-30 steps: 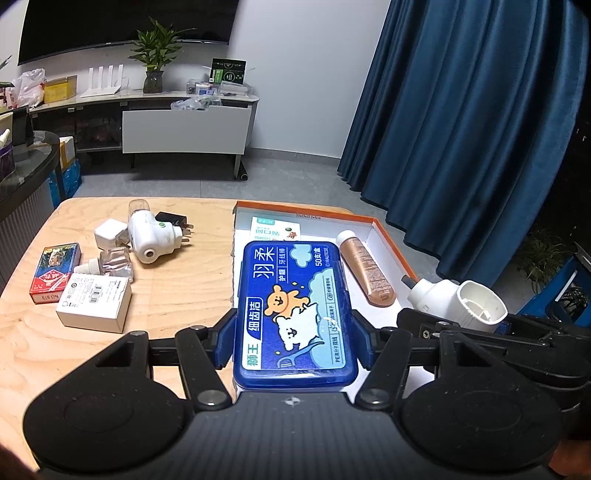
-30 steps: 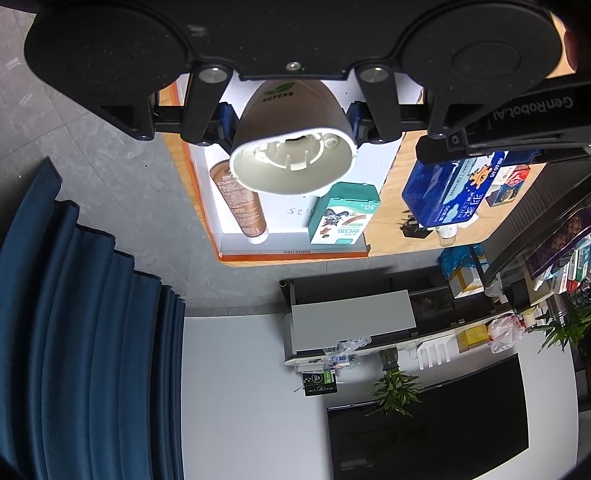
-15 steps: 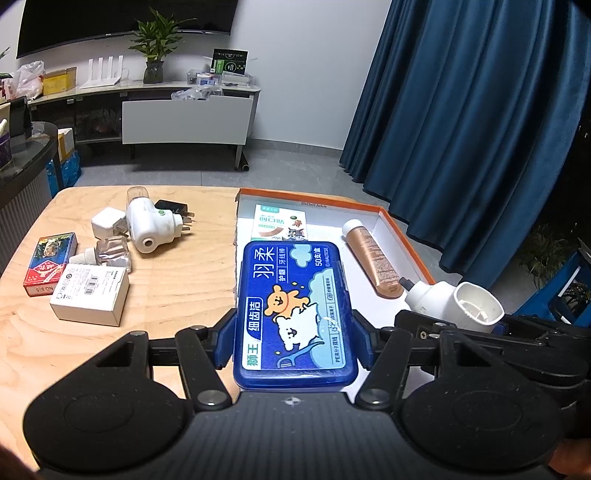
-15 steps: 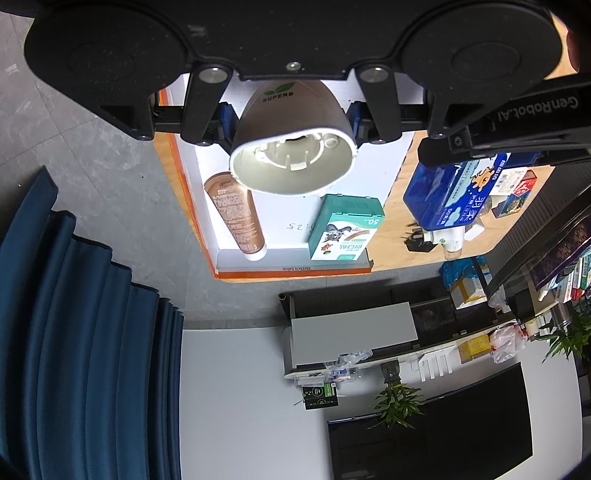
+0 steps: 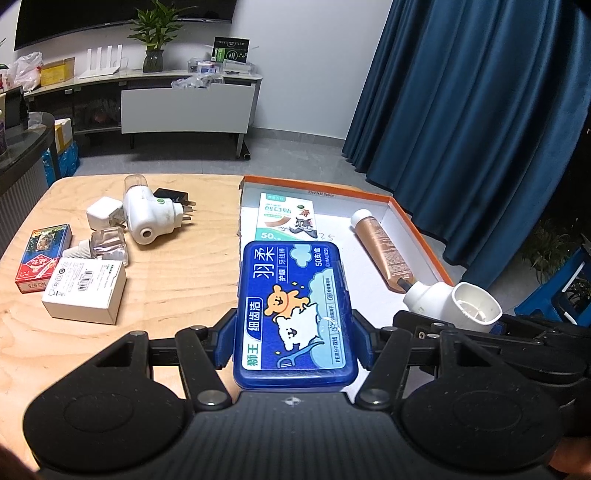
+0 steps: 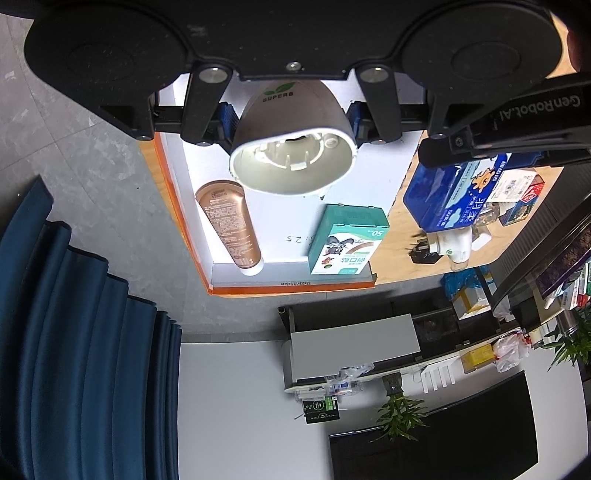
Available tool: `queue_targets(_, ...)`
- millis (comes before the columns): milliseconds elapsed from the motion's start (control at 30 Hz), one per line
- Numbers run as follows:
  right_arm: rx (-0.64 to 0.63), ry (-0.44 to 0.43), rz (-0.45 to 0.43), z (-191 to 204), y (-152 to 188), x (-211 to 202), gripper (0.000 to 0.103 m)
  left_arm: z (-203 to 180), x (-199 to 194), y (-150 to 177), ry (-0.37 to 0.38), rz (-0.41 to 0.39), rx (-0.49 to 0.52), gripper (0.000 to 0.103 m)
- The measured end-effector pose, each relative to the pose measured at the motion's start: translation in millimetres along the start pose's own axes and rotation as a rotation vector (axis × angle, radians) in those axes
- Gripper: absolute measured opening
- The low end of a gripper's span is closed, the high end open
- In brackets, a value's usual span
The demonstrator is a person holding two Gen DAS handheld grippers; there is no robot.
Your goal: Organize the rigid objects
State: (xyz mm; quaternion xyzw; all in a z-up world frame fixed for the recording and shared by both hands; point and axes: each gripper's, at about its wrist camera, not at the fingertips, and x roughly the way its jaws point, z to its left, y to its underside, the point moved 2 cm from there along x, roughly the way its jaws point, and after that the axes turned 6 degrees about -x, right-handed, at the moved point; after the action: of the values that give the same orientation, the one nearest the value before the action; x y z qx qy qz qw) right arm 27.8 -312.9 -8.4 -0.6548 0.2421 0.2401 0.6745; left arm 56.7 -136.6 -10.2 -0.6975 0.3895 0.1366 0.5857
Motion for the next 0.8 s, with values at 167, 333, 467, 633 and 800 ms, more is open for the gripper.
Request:
queue_targets(167, 0.029, -0.015, 0.006, -6.6, 0.2, 4.0, 0.065, -0.8, 6.5, -2.8, 0.003, 0.013, -0.001, 0.062)
queue_targets(333, 0.046, -0.005, 0.016, -12.4, -1.4, 8.7, 0.065, -1.6, 14.5, -4.7, 0.006, 0.031, 0.002, 0.062)
queue_targets(467, 0.053, -0.001, 0.023, -15.0, -3.3, 12.9, 0.065, 0.1, 19.7, -5.9, 0.009, 0.047, 0.001, 0.062)
queue_targets(633, 0.055, -0.001, 0.034, -14.8, -7.7, 18.9, 0.065, 1.1, 25.8, -10.5, 0.010, 0.060, -0.003, 0.062)
queue_targets(800, 0.054, 0.000, 0.035, -15.9, -13.0, 22.0, 0.065, 0.2, 31.5, -12.8, 0.010, 0.073, -0.004, 0.062)
